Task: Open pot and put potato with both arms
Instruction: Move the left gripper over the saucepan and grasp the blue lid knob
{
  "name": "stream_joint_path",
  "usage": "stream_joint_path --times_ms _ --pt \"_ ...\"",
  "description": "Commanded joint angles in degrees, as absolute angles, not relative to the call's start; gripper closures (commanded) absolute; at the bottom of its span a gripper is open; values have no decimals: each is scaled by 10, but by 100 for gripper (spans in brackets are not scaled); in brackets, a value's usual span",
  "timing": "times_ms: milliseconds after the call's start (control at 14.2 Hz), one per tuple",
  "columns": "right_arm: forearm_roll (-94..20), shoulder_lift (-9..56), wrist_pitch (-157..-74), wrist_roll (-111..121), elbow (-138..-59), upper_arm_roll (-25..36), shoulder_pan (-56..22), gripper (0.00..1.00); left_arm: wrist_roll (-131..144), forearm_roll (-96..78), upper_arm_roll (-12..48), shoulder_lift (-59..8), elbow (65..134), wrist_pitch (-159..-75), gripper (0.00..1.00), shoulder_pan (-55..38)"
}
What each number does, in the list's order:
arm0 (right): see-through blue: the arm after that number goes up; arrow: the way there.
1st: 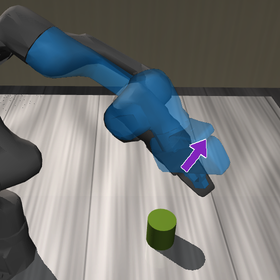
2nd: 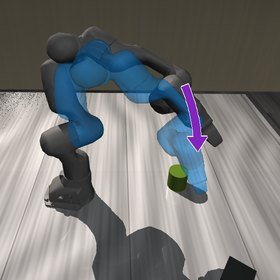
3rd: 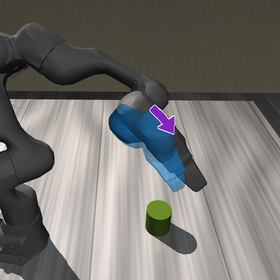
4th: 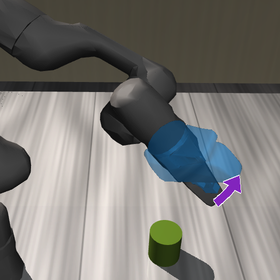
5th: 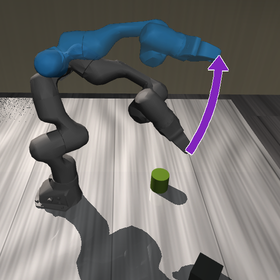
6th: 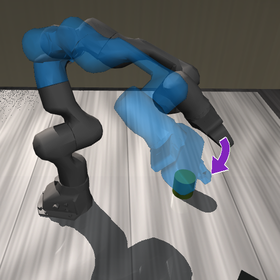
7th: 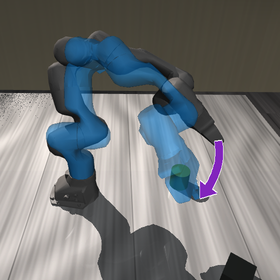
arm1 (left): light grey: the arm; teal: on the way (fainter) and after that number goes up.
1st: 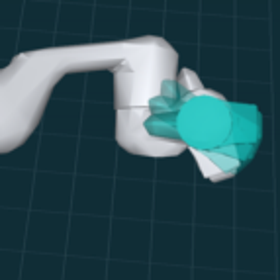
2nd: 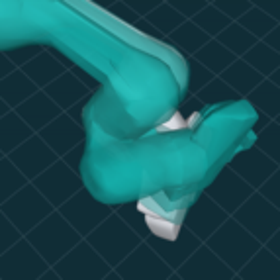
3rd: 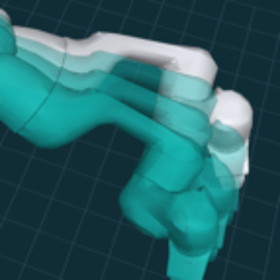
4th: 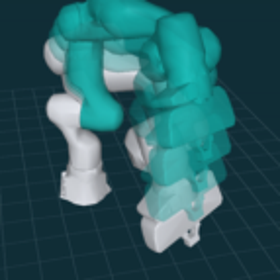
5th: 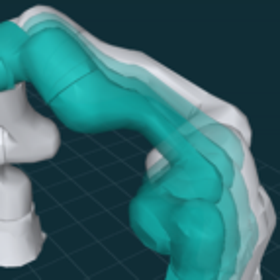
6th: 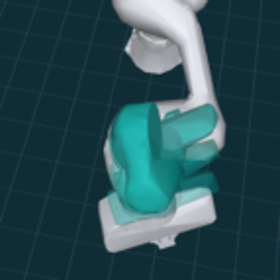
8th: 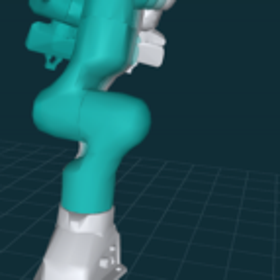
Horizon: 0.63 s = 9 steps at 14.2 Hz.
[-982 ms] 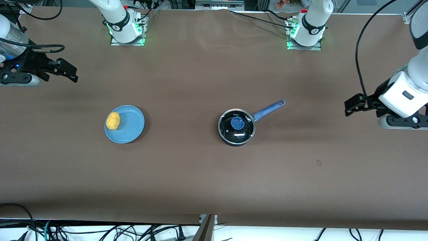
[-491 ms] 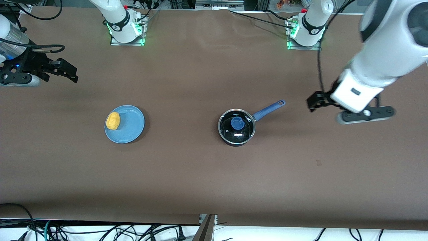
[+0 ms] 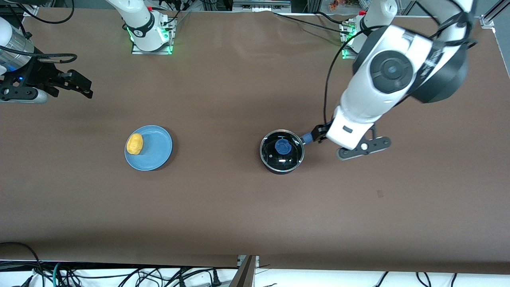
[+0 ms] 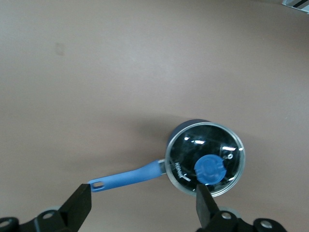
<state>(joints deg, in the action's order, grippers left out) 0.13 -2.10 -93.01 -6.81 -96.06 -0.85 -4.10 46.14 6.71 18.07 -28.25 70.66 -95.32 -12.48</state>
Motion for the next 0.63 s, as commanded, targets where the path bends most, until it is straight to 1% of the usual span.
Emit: stream_joint_path --times_ms 0,140,421,561 --pt "9 -21 -933 -70 -961 -1 -47 0 483 78 177 -273 745 -993 5 -137" --pt "9 -19 -935 -71 -961 -1 -47 0 517 78 177 -272 776 -1031 5 -146" --pt "8 -8 -951 -64 -960 1 -44 0 577 84 176 -279 849 -1141 5 -173" --pt "8 -7 -951 -64 -960 1 -42 0 619 108 176 -296 858 -1167 6 -186"
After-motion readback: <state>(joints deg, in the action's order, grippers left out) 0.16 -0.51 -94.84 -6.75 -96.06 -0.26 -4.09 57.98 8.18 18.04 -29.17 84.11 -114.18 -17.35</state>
